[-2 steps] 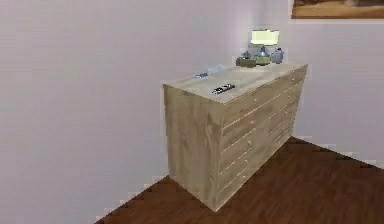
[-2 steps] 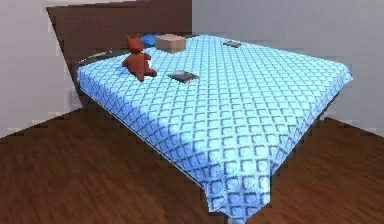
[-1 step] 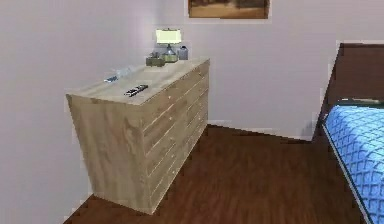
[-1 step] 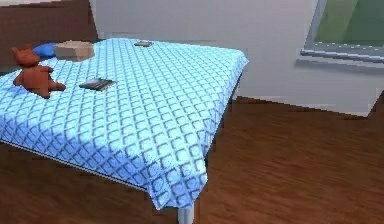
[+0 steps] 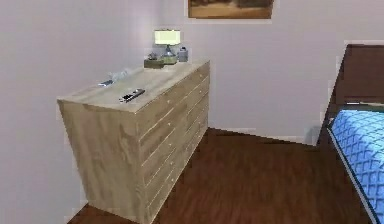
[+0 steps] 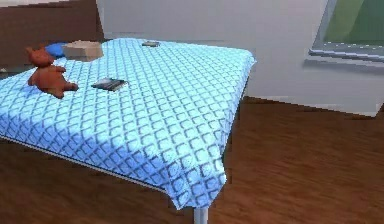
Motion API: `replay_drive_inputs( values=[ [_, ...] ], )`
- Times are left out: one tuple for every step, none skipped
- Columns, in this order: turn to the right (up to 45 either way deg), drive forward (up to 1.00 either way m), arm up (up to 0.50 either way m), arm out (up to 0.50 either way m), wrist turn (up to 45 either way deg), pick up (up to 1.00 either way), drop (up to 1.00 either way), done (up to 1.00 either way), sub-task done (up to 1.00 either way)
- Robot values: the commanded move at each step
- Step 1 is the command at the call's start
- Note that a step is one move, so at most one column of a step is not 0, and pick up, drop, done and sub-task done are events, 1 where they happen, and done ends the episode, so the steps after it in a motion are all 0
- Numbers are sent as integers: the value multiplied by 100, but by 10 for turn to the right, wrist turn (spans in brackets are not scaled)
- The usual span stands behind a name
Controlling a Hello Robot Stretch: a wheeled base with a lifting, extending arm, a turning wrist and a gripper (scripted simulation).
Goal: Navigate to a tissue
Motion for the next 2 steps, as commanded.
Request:
replay_drive_inputs(
  values=[
    [120, 0, 0, 0, 0, 0, 0, 0, 0],
    [0, 100, 0, 0, 0, 0, 0, 0, 0]
  ],
)
